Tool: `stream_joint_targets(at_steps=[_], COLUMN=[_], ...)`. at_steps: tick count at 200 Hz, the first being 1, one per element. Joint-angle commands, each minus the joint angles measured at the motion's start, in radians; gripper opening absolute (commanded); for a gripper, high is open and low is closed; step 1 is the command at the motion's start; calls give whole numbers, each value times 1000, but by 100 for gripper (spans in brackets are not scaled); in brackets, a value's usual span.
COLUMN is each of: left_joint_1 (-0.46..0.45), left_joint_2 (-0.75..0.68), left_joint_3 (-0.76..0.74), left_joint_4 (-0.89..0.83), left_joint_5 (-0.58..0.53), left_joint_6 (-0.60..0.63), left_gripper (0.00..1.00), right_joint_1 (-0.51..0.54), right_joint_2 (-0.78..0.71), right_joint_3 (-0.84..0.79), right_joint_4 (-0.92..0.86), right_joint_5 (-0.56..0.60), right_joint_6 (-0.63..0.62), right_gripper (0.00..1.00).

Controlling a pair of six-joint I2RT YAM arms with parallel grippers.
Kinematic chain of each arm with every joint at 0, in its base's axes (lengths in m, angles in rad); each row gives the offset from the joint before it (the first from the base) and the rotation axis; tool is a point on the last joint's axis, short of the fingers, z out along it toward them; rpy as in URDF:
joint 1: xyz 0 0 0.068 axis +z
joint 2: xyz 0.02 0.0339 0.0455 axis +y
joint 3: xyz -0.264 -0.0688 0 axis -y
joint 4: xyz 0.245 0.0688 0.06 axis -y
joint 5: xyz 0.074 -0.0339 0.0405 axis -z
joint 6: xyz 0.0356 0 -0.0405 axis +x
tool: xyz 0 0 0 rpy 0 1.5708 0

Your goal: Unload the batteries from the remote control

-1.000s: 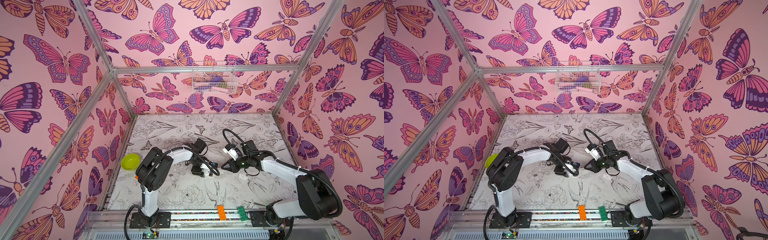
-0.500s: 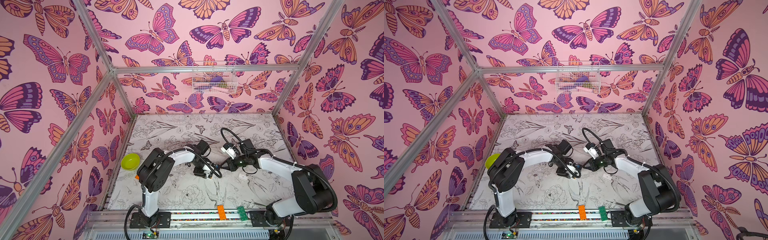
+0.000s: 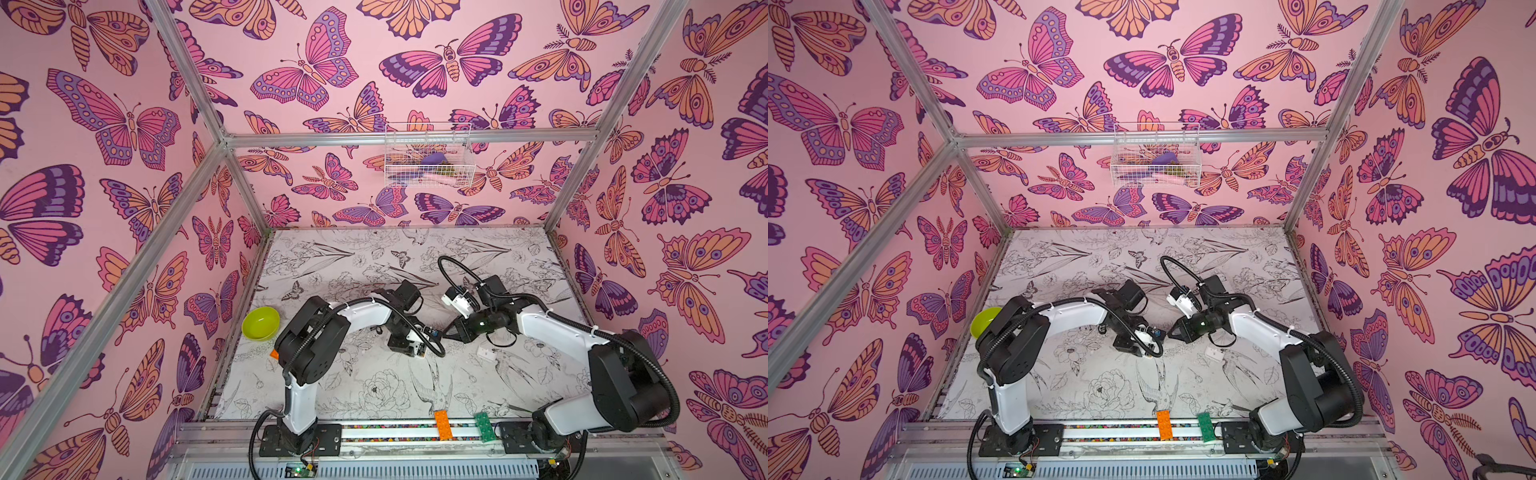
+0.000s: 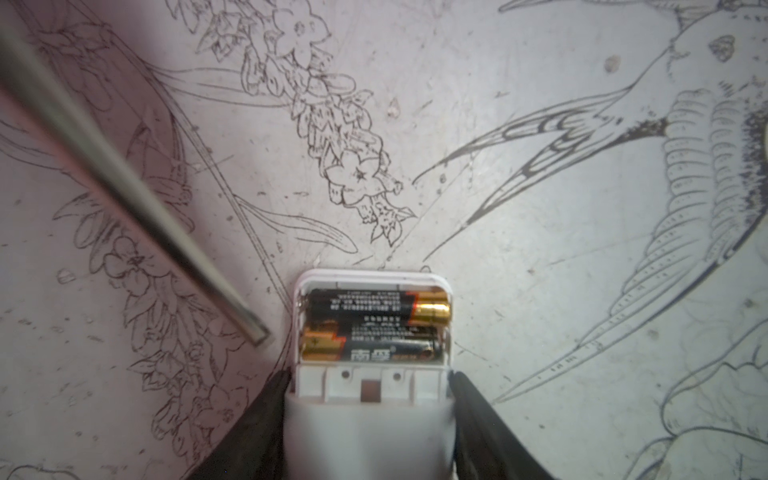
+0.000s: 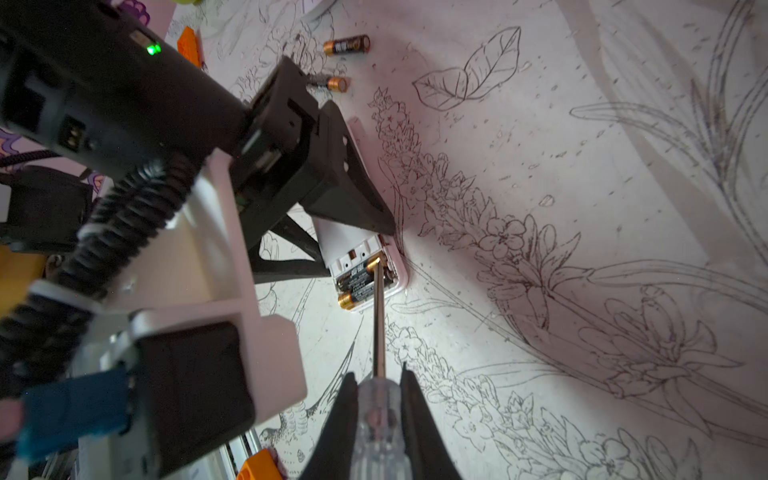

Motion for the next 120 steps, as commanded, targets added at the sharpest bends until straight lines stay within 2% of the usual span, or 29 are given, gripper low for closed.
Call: stream_joint_targets(at_steps=[1,120], left_joint_1=[-15,-21], left_joint_2=[24,31], left_joint_3=[-31,-39], left_joint_4=[-38,-34], left_joint_5=[-21,-43], left_joint_6=[19,20], left_gripper=[59,58], right_joint_1=[7,16], right_joint_2=[33,113], right_joint_3=[36,71], right_joint_4=[-51,-45], right_joint_5=[-23,-65], right_joint_6=[-52,-58], right_gripper=[0,0])
